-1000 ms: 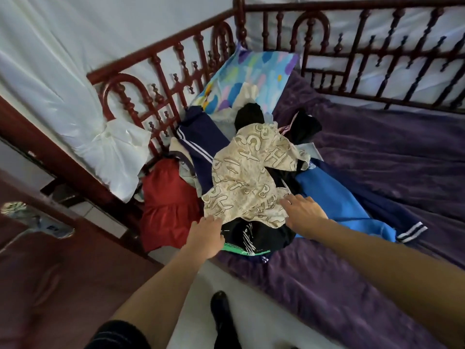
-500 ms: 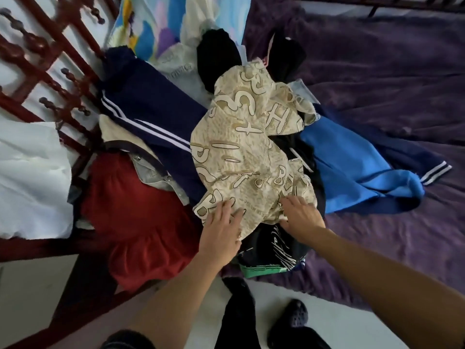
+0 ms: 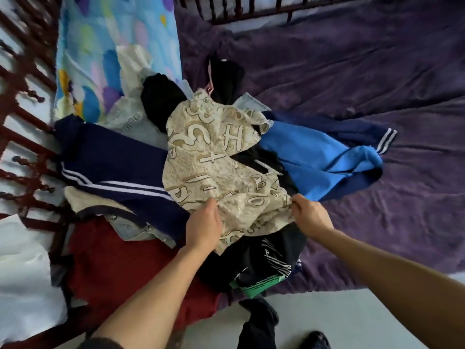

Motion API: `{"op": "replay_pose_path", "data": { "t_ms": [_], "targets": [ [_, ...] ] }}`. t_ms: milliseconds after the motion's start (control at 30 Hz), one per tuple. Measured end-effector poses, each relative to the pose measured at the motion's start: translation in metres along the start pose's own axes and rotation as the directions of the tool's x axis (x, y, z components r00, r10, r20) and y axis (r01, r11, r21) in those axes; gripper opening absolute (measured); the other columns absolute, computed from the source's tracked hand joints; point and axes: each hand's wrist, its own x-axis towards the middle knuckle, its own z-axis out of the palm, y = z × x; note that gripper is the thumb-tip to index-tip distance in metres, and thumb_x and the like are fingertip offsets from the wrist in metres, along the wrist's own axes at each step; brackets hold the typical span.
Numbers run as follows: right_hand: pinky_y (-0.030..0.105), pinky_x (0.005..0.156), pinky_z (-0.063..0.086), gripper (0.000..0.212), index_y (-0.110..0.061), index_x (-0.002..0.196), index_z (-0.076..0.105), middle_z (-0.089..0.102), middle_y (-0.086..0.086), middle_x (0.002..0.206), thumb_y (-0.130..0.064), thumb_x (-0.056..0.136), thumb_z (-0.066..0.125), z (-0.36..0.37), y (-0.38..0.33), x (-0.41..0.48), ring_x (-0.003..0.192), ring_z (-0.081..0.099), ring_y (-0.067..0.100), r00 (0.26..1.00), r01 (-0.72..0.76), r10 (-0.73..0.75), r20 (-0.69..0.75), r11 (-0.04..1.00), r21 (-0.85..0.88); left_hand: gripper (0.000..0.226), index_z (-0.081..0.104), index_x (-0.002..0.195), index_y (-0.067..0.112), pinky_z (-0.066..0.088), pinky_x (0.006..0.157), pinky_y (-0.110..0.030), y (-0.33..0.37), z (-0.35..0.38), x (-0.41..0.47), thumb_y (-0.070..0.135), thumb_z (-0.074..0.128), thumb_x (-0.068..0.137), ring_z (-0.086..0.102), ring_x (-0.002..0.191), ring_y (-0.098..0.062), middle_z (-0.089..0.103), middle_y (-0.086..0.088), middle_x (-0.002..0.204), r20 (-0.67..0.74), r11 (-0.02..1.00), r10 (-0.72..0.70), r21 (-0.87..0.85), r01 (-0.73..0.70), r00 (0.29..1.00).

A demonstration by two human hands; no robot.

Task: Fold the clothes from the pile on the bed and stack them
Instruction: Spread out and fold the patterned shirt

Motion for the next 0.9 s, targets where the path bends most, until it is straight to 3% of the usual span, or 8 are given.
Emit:
{"op": "replay_pose_path", "data": {
  "t_ms": [167,300,400,500,700,900],
  "targets": [
    [0.038,0.064,0.030,0.014,-0.010,0.085,0.044,0.063,0.026,0.094,-0.017,0.097,0.040,-0.078,0.046,-0.009,0.089,0.056,0.045,0.960,-0.107,0.141,-0.240,0.983,0.148,0.033,0.052,0.129,0.010,0.049,0.062,-0.032,0.073,-0.036,0.024,0.022,0.040,0.101,0.064,0.074,-0.022,0.068,-0.005,0.079,-0.071,0.990,0.134,-0.025,-0.136,0.988],
    [0.044,0.074,0.038,0.021,-0.001,0.090,0.053,0.063,0.028,0.100,-0.016,0.095,0.039,-0.150,0.092,-0.026,0.094,0.054,0.046,0.904,-0.125,0.210,-0.373,0.963,0.240,0.030,0.060,0.107,0.008,0.034,0.048,-0.027,0.148,-0.053,0.028,0.033,0.045,0.099,0.051,0.055,-0.013,0.056,0.004,0.064,-0.062,0.978,0.197,-0.056,-0.200,0.979],
    [0.042,0.073,0.040,0.028,-0.003,0.089,0.055,0.065,0.025,0.098,-0.024,0.091,0.037,-0.205,0.133,-0.046,0.092,0.055,0.044,0.866,-0.101,0.228,-0.445,0.952,0.290,0.033,0.059,0.100,0.010,0.047,0.063,-0.034,0.217,-0.061,0.025,0.041,0.051,0.095,0.058,0.072,-0.018,0.063,-0.002,0.081,-0.041,0.970,0.205,-0.125,-0.208,0.978],
    [0.035,0.069,0.032,0.025,-0.006,0.083,0.053,0.064,0.025,0.097,-0.023,0.091,0.037,-0.258,0.179,-0.067,0.090,0.055,0.043,0.812,-0.099,0.262,-0.521,0.942,0.319,0.024,0.062,0.093,0.007,0.046,0.071,-0.037,0.286,-0.057,0.030,0.030,0.060,0.089,0.060,0.078,-0.024,0.067,-0.008,0.085,-0.078,0.952,0.233,-0.183,-0.244,0.969],
    [0.041,0.080,0.041,0.038,-0.005,0.102,0.063,0.065,0.026,0.106,-0.028,0.087,0.036,-0.334,0.277,-0.096,0.099,0.056,0.043,0.680,-0.170,0.392,-0.619,0.906,0.386,0.012,0.067,0.090,0.011,0.045,0.069,-0.030,0.409,-0.030,0.051,0.014,0.056,0.089,0.060,0.076,-0.021,0.067,-0.002,0.085,-0.079,0.908,0.305,-0.276,-0.315,0.949],
    [0.040,0.078,0.040,0.025,-0.007,0.101,0.062,0.064,0.025,0.108,-0.019,0.093,0.042,-0.363,0.373,-0.094,0.098,0.056,0.040,0.562,-0.342,0.586,-0.583,0.807,0.482,0.005,0.068,0.080,0.018,0.040,0.066,-0.025,0.511,0.021,0.111,0.015,0.065,0.083,0.057,0.075,-0.014,0.063,0.005,0.076,0.000,0.849,0.326,-0.439,-0.293,0.945]
  ]
}}
